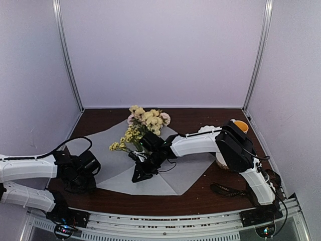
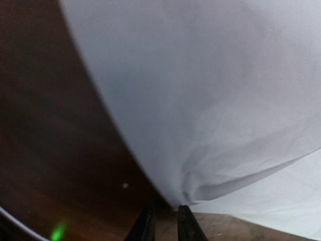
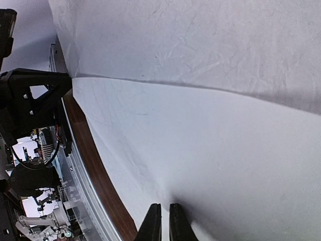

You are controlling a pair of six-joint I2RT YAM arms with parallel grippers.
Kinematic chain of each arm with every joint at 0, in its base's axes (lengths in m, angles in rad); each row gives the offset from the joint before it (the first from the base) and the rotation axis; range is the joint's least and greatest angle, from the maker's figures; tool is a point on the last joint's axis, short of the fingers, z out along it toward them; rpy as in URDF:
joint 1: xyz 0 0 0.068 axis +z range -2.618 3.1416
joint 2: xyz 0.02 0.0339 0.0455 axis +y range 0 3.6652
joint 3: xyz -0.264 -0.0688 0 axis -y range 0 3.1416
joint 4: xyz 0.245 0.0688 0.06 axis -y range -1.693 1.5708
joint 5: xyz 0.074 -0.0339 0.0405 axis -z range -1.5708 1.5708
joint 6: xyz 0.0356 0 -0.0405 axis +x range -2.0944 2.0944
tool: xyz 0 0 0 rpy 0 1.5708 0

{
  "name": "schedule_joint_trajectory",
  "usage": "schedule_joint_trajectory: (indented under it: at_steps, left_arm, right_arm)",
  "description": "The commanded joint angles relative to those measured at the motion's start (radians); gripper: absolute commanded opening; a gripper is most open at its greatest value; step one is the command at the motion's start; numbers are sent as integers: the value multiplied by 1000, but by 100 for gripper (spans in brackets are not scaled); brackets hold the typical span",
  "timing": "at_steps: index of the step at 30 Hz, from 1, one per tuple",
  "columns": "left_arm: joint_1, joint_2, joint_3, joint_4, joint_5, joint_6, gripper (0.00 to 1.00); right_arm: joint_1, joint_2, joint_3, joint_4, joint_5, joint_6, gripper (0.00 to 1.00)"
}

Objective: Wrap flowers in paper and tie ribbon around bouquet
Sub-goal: Pick up the left corner of the 1/4-folded wrapping paper.

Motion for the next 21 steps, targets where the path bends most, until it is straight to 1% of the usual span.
schedule_joint_trajectory:
  at_steps: [1,2,4,6,9,13,16,18,21]
  left_arm:
    - [-58,29,103,-355,-164,-218,23]
    - [-59,41,123,-392,-182,-229,25]
    - [-59,49,140,-375,-185,-211,29]
    - [-59,35,130,-268,-152,-169,36]
    - [-38,-11,92,-155,-112,-183,51]
    - [17,-107,20,-43,-80,-212,59]
    - [25,-152,-53,128,-32,-207,61]
    - [25,-141,-72,201,0,-201,63]
    - [38,-100,-93,244,23,-201,69]
  right_arm:
    - [-4,-9,-28,-58,51,-22,9]
    - [-3,-9,-28,-58,48,-23,9]
    - [-3,-10,-29,-58,46,-26,9]
    - [-4,-13,-33,-59,46,-32,9]
    - [-3,-19,-38,-58,50,-38,9]
    - [-2,-20,-39,-58,46,-41,9]
    - [-1,-21,-42,-56,45,-41,9]
    - [-2,-22,-43,-55,43,-40,9]
    - [0,-22,-47,-52,38,-36,9]
